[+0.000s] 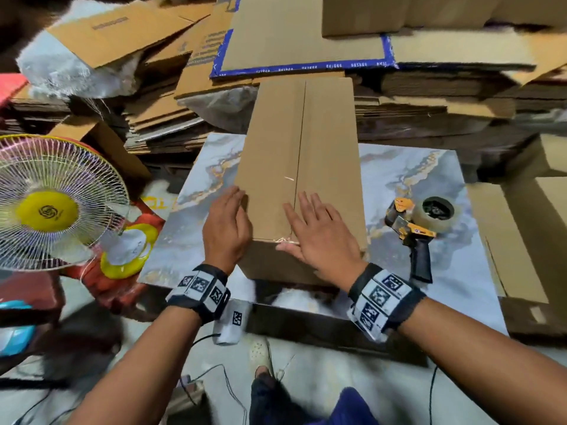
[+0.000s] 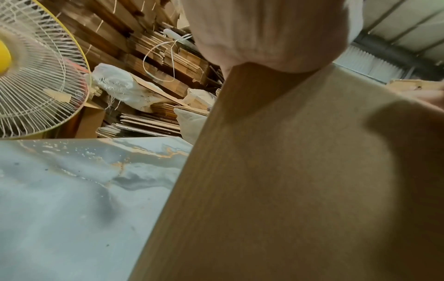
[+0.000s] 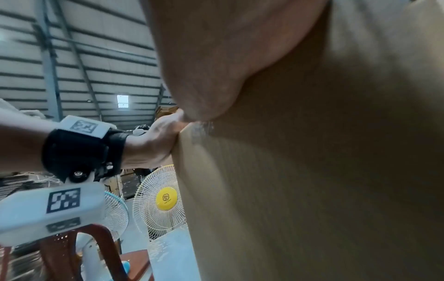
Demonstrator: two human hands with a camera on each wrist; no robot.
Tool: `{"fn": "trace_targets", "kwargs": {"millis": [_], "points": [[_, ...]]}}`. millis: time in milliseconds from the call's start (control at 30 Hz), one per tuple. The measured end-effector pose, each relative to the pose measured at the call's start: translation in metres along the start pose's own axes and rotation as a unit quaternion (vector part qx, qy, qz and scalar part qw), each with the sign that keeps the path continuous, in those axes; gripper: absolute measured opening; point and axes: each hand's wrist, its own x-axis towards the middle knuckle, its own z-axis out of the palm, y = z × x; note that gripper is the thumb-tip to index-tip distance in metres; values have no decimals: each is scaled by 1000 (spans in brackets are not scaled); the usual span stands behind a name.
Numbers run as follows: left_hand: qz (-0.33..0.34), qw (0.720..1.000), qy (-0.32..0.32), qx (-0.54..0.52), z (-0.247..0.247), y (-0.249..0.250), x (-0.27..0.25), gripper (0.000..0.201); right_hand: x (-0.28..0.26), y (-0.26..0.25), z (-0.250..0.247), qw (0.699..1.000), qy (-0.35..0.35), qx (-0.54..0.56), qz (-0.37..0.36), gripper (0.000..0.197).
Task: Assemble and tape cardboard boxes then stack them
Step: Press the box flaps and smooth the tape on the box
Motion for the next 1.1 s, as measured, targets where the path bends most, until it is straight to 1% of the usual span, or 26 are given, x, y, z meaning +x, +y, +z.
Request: {"fn": "trace_targets", "kwargs": {"millis": [33,100,167,267,367,433,500,533,567,633,700,767,833,900,967,1000,1067,1100], "points": [[0,1000,-6,-1,0,0,0,51,2,-2,3,1000,8,-14,11,91],[-8,1000,-24,-1,-1,0,1,53,6,-3,7,999,15,-34,9,86],[-16,999,-39,10,-3,2,1,53,6,-2,5,999,1,-49,-10,88],[-11,998,-54,29,-7,6,3,50,6,3,0,997,-18,-64,-30,95],[-4,995,-68,72,-11,10,8,41,2,8,-4,998,-27,-50,-26,97],[7,988,-90,124,-14,14,11,33,-7,15,-9,999,-29,-14,-3,96],[12,979,-106,172,-17,22,15,29,-21,30,-15,995,-11,93,44,87],[20,977,-108,182,-16,29,16,32,-28,40,-15,984,10,165,72,81],[33,977,-111,180,-13,39,17,38,-36,52,-15,965,40,239,102,76],[84,978,-115,152,1,67,15,52,-50,80,-5,915,113,348,169,67],[123,977,-137,112,22,103,9,60,-61,110,14,867,172,395,249,55],[135,972,-170,91,46,136,4,67,-71,140,36,815,195,430,337,44],[134,964,-203,104,69,158,-1,76,-79,169,63,776,187,435,418,33],[122,951,-238,158,85,167,-6,83,-86,191,88,750,137,425,487,29],[119,936,-260,205,92,167,-12,81,-89,203,108,717,60,437,540,36],[125,935,-260,208,91,165,-14,80,-90,207,115,700,31,449,554,44],[142,939,-254,185,87,161,-14,80,-84,222,141,665,10,492,561,58],[148,940,-256,172,84,157,-14,80,-80,229,154,644,17,522,559,60]]}}
